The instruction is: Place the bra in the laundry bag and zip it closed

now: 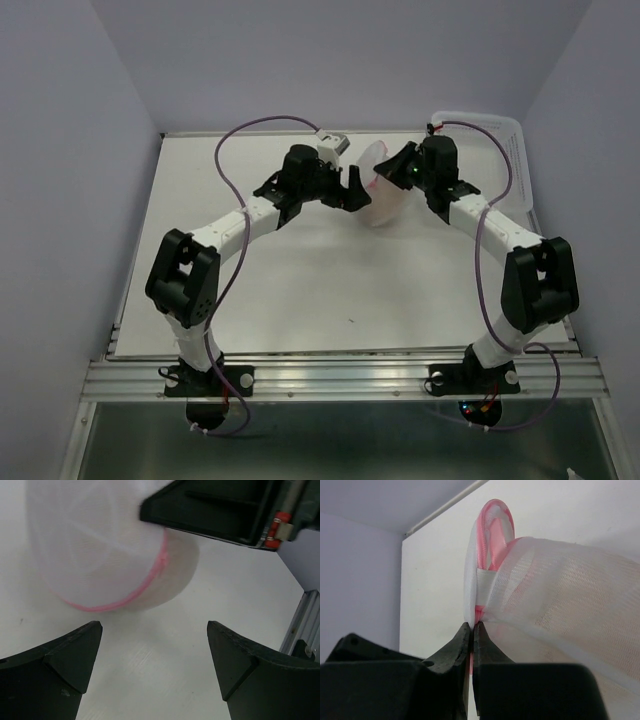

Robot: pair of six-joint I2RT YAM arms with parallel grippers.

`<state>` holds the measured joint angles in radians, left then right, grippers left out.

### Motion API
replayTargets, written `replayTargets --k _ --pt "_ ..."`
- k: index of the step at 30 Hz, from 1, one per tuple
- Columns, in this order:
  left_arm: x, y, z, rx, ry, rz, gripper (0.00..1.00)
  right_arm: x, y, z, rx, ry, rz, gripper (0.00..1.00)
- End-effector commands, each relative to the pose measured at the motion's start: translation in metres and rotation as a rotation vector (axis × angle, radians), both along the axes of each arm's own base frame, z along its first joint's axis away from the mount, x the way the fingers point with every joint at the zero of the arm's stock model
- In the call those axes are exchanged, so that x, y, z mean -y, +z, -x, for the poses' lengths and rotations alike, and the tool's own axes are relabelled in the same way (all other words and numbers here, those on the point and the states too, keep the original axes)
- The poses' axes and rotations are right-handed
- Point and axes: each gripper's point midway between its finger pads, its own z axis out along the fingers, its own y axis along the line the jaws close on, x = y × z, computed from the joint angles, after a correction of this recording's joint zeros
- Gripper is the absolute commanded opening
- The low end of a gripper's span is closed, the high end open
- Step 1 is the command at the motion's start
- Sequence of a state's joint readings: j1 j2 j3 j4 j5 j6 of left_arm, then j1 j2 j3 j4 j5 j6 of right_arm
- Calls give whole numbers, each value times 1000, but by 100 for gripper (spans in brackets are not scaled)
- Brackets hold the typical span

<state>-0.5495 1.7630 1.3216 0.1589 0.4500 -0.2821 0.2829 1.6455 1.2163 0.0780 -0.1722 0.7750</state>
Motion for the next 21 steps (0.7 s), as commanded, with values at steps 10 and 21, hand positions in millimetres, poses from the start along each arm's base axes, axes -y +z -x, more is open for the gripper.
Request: replayTargets --k 10,21 --pt "40 19 -1 86 -38 69 77 15 23 -7 38 -275 -104 1" --pt "63 14 -3 80 -80 109 71 6 14 -6 -4 -268 -142 1"
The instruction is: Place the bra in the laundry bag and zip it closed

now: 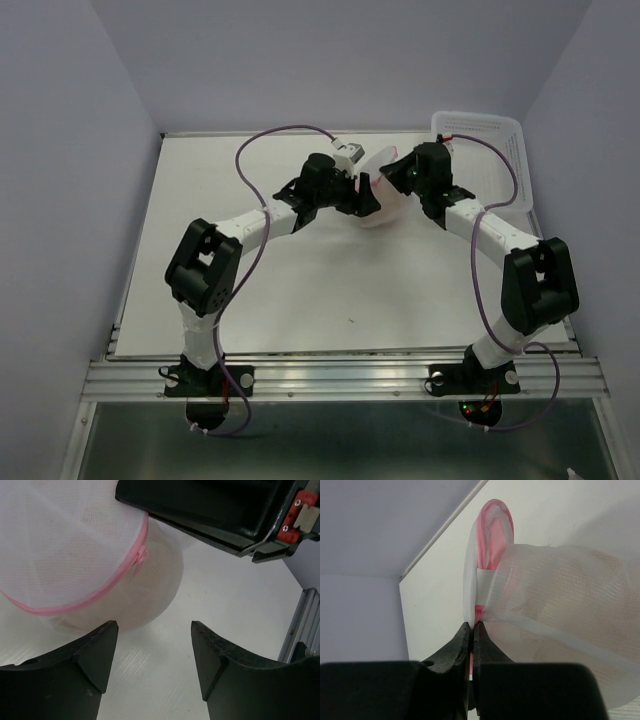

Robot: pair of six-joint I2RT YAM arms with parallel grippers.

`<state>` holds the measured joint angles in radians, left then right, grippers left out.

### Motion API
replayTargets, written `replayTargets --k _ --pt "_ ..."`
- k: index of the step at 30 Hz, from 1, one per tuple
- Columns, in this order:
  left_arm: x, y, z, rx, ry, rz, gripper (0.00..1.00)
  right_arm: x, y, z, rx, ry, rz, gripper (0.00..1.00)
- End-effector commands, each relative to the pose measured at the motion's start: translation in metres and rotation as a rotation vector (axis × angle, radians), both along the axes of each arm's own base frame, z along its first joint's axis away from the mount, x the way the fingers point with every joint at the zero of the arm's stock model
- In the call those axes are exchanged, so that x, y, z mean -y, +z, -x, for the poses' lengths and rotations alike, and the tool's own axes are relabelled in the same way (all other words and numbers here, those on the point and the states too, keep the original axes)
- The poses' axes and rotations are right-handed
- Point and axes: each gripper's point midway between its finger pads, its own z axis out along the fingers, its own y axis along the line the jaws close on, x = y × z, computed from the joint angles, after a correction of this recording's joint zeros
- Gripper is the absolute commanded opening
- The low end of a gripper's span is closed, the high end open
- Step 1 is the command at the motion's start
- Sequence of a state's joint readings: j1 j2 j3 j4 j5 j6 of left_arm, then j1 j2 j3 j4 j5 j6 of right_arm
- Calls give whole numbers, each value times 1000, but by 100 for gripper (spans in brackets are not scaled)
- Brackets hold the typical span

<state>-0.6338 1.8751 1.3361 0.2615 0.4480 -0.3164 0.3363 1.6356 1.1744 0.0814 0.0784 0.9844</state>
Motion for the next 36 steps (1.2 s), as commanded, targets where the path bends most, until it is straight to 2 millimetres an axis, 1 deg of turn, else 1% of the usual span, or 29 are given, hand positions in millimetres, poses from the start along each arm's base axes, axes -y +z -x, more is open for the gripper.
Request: replayTargets --k 1,2,6,11,17,19,23,25,26,33,36 --pt "18 44 -18 100 -3 96 70 -4 24 0 64 -15 -44 1" --pt "22 44 -20 106 -8 100 70 -5 23 0 64 -10 -45 1" --pt "22 47 -34 127 48 108 68 -6 20 2 56 -5 -50 1" --pt "27 50 -45 153 62 112 67 -11 24 4 60 21 -66 1" --pt "28 58 -47 179 57 120 67 -15 23 6 57 42 -87 1" --pt "30 57 -46 171 44 127 65 -16 21 6 55 44 -95 1" --pt "33 65 -45 182 30 156 63 -20 16 5 43 53 -110 1" --pt "34 68 -45 178 35 164 59 -20 16 4 44 55 -111 1" --pt "33 70 -46 182 42 168 56 -20 15 4 43 55 -111 1" --pt "33 82 -47 192 59 201 50 -21 8 3 29 52 -113 1" --pt "29 80 -47 197 71 192 49 -21 10 3 35 54 -108 1"
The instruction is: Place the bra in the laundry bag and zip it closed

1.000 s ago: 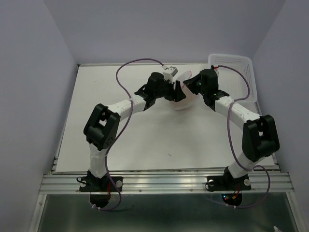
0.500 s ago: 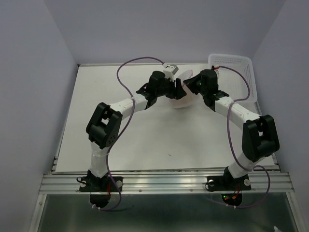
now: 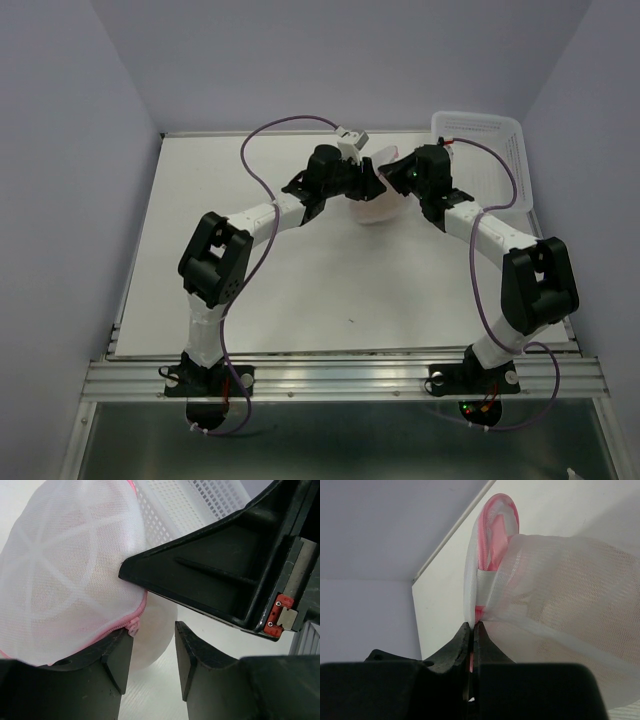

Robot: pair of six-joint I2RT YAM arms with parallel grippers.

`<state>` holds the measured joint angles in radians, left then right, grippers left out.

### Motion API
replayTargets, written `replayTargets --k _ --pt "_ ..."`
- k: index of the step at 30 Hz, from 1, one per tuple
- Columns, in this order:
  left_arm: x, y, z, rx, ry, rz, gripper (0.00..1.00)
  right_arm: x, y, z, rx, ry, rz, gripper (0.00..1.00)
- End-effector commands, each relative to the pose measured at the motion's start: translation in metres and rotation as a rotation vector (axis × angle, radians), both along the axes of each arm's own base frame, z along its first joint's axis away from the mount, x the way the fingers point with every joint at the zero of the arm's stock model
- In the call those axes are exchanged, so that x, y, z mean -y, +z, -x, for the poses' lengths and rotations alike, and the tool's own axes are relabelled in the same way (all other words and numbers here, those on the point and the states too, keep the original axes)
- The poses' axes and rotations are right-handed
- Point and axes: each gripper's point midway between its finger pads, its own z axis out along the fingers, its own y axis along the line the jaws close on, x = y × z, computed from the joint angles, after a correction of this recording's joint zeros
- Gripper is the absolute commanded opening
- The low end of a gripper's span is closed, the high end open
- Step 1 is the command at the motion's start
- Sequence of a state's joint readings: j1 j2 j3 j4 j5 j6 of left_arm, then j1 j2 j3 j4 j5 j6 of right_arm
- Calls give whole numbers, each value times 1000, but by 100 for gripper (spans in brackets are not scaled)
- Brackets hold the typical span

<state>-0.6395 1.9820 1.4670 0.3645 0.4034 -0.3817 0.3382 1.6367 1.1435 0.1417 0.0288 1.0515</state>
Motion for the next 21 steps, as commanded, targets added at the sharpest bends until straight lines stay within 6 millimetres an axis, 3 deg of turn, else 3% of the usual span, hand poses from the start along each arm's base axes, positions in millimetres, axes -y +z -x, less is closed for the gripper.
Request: replayTargets --k 1,5,12,15,16,21 --pt "2 58 -9 143 21 91 49 -10 10 1 36 29 -23 1" --pt "-4 55 -11 139 58 76 46 -8 13 1 44 24 -18 1" --pt "-7 58 -15 138 83 76 25 -10 10 -1 40 33 -13 1" --pt "-8 58 -14 145 86 71 3 -10 10 0 40 33 -11 1" --pt "-8 58 -14 143 88 71 0 -10 10 0 41 34 -10 1" --pt "-17 51 -13 130 121 46 0 -7 16 0 64 35 17 1"
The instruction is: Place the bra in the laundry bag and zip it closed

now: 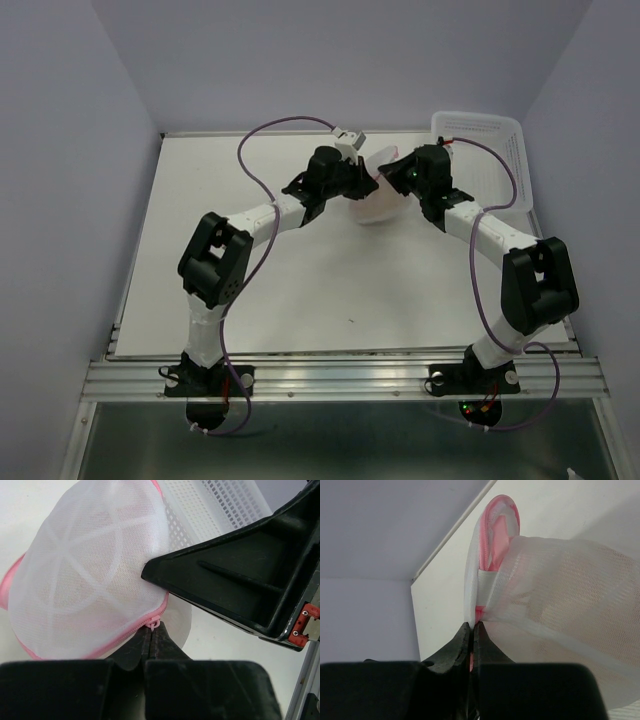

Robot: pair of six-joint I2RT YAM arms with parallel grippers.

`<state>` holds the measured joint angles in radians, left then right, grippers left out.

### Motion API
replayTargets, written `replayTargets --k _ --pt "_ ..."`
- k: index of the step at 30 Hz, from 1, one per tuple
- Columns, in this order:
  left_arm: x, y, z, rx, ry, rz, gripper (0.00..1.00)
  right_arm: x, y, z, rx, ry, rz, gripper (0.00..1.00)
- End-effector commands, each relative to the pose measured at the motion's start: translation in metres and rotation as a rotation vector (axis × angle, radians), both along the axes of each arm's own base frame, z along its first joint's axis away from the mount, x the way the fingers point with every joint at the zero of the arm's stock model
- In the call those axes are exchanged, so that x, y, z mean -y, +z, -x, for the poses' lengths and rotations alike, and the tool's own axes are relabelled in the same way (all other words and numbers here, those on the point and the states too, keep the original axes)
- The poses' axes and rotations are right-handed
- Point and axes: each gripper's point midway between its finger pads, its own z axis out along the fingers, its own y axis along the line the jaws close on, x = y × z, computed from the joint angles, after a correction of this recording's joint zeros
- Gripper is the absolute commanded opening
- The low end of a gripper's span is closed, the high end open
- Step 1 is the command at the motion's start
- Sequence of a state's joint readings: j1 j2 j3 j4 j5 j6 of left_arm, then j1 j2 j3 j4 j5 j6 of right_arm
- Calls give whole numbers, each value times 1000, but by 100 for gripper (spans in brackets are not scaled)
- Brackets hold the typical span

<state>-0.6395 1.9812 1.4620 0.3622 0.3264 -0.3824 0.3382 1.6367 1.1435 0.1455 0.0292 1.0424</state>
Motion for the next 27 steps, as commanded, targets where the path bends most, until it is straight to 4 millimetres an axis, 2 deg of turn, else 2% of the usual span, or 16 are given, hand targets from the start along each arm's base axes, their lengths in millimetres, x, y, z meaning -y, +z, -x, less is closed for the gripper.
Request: replayTargets --k 1,5,9,13,18,21,23,27 --pt "-13 53 -5 126 65 55 0 -7 19 0 67 34 15 1" --pt "-26 33 -6 69 95 18 0 -1 30 0 96 21 56 1" --pt "-43 11 -1 30 119 -23 0 16 32 -2 105 0 95 1" --pt "-52 -2 -1 -3 129 -44 0 15 34 -1 109 33 100 1" --pt "-67 -28 -3 -52 158 -84 0 16 34 -2 111 73 101 1" --pt "-82 -41 -6 -77 188 -104 0 30 39 -5 117 83 97 1" --pt "-90 -49 -7 -88 204 -119 0 25 45 -2 146 159 116 1" --pt "-105 -60 -15 -106 232 -133 0 15 37 5 134 316 162 1"
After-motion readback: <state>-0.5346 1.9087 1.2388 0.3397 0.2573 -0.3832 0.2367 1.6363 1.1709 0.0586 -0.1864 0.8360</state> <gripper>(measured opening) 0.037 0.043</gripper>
